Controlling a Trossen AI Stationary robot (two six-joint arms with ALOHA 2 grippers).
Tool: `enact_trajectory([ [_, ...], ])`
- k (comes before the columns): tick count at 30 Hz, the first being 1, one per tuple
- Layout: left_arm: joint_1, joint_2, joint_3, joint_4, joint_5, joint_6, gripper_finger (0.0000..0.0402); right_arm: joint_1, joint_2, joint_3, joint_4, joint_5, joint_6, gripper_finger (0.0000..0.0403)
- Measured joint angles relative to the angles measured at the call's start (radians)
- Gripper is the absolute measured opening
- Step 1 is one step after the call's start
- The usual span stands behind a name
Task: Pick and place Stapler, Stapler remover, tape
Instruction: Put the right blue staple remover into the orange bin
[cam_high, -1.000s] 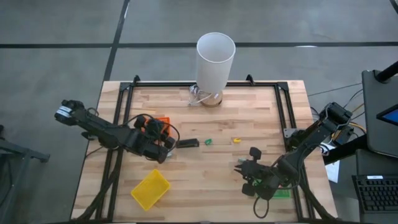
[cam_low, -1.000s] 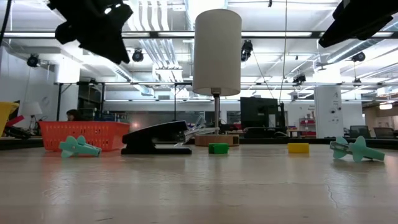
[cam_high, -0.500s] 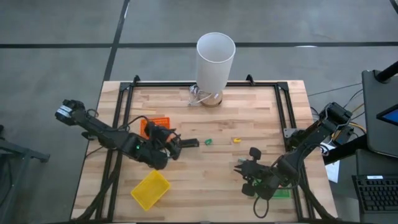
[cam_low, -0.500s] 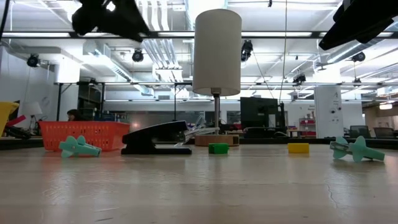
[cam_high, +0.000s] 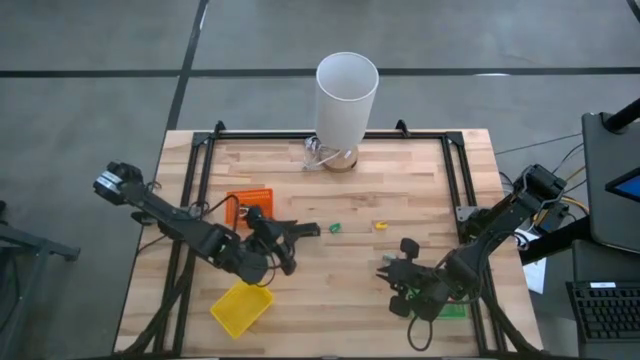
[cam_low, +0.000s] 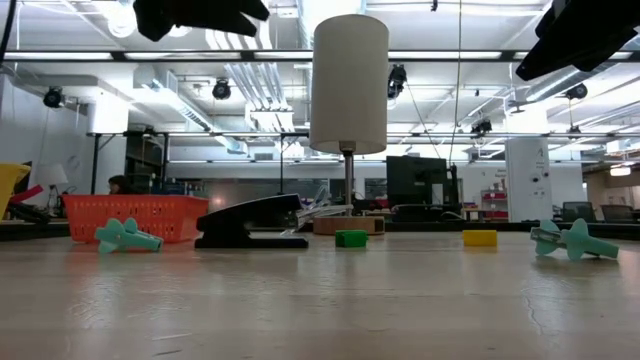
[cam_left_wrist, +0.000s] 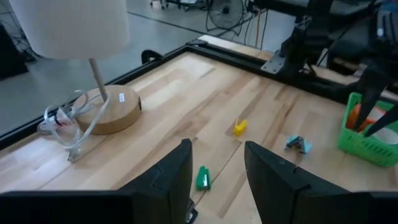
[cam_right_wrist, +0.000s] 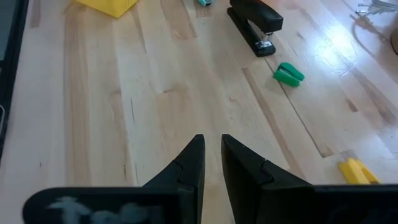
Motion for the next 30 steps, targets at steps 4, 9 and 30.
enact_trajectory([
  [4,0.000,0.038,0.000,0.000,0.000,-0.006,0.0149,0.000,0.000,-0.001,0.003,0.000,0.000,0.0047],
  [9,0.000,0.062,-0.001,0.053,0.024,-0.018,0.0149,0.000,0.000,-0.001,0.007,-0.109,0.004,0.0047],
  [30,-0.001,0.160,-0.001,0.206,0.102,0.020,0.0149,-0.011,0.019,-0.022,-0.040,-0.255,-0.047,0.0096],
])
